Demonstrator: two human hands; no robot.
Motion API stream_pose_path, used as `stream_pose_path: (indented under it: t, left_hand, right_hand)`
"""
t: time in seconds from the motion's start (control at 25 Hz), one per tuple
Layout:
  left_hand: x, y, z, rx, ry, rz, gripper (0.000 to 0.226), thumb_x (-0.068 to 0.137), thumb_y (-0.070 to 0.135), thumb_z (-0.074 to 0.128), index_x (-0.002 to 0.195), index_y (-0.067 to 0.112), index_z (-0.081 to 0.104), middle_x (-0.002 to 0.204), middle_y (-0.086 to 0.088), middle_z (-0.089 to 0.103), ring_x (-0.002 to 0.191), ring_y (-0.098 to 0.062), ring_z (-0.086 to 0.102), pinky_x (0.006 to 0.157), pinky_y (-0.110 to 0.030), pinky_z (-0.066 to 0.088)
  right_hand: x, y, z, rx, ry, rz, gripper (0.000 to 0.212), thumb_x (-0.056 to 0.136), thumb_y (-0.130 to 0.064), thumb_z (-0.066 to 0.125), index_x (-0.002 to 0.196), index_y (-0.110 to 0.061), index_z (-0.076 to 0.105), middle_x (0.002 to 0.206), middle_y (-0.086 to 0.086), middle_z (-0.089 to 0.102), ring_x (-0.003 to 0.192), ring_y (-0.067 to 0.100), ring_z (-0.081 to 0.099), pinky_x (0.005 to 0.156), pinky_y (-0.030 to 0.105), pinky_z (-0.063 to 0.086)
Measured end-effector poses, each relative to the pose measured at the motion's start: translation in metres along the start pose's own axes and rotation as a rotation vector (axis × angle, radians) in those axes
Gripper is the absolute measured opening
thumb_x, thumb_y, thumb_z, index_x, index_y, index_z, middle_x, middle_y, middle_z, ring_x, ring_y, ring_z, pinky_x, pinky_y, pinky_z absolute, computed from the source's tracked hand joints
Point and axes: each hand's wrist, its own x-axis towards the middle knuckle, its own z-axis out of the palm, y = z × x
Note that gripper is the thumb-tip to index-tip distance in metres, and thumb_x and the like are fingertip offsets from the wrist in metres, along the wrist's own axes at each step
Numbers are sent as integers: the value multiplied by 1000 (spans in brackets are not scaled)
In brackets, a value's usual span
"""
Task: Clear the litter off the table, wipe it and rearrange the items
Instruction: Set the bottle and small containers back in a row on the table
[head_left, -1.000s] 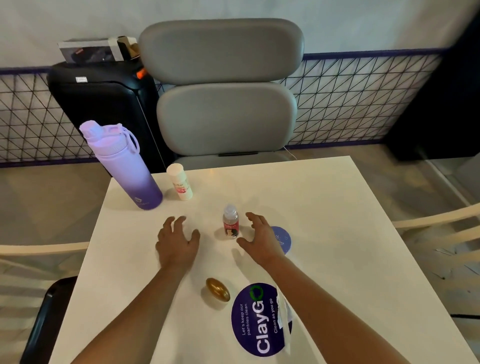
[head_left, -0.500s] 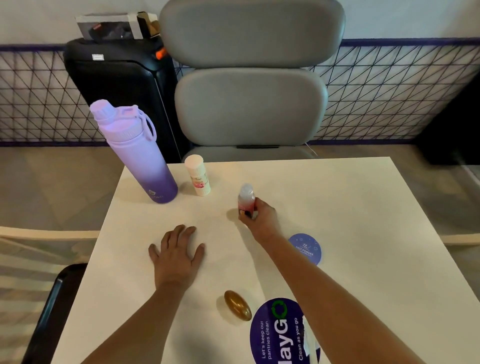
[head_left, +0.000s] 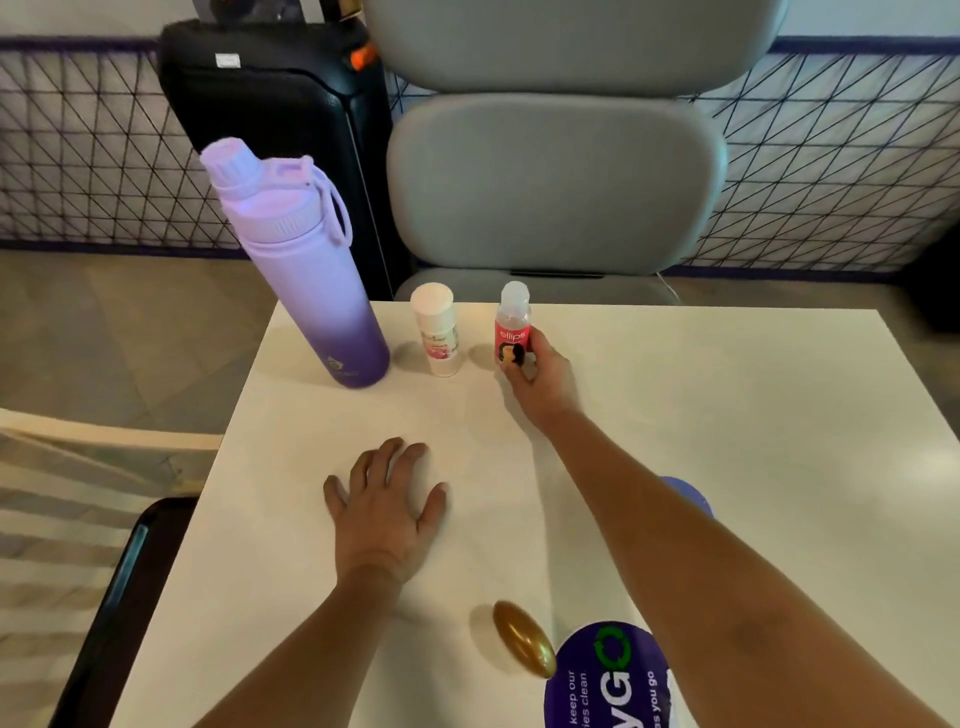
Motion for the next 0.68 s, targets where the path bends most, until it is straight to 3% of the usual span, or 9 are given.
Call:
stream_pose_path:
  t: [0.08, 0.2, 0.68]
  left_hand:
    - [1, 0, 0, 3, -9, 4, 74, 73, 66, 4, 137, 38, 32, 146, 11, 31, 134, -16, 28, 108, -50, 21]
    - [2, 0, 0, 2, -10, 6, 75, 74, 66, 3, 137, 38, 32, 146, 10, 31, 135, -16, 28, 109, -51, 21]
    - [2, -1, 1, -11, -6, 10, 74, 75, 66, 7, 136, 36, 35, 145, 8, 34, 134, -18, 30, 108, -53, 21]
  right_hand:
    - [2, 3, 4, -31, 12, -21, 44, 86, -15, 55, 129, -14, 47, 114, 10, 63, 103, 29, 58, 89, 38, 48]
    - [4, 4, 4, 25, 55, -13, 48, 81, -16, 63, 127, -13, 48, 119, 5, 60, 105, 22, 57, 87, 26, 44]
    - [6, 9, 5, 5, 67, -11, 41, 83, -19, 65, 122, -13, 53, 115, 5, 63, 103, 21, 58, 80, 21, 39]
